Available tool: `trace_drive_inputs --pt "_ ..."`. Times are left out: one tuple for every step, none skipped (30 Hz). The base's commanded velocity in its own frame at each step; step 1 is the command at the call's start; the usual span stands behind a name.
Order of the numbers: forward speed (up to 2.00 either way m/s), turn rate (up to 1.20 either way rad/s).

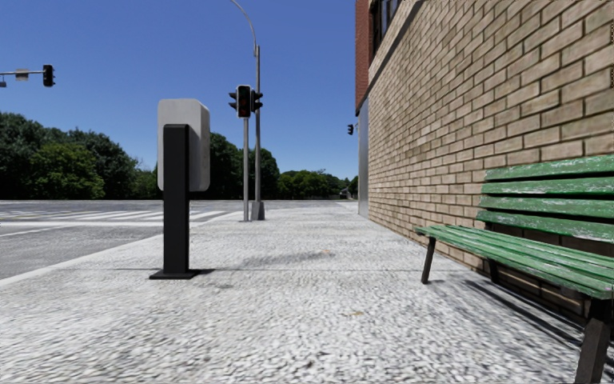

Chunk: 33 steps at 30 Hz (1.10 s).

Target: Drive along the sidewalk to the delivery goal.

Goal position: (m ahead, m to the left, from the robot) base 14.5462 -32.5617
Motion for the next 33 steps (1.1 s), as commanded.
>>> trace_drive_inputs --pt "2.00 0.00" --pt "2.00 0.00" --pt "2.00 0.00" --pt "2.00 0.00" --pt "2.00 0.00" --pt "2.00 0.00" --pt "2.00 0.00" --pt "2.00 0.00" --pt "2.00 0.00" --pt "2.00 0.00" --pt "2.00 0.00" --pt "2.00 0.00" --pt "2.00 0.00" --pt "2.00 0.00" --pt "2.00 0.00" --pt "2.00 0.00" --pt "2.00 0.00" --pt "2.00 0.00" --pt "2.00 0.00" --pt "2.00 0.00" --pt "2.00 0.00" --pt "2.00 0.00" --pt "2.00 0.00" --pt "2.00 0.00" --pt "2.00 0.00" --pt "2.00 0.00" --pt "2.00 0.00" --pt "2.00 0.00" --pt "2.00 0.00" --pt "2.00 0.00" --pt "2.00 0.00" --pt "2.00 0.00" --pt "2.00 0.00"
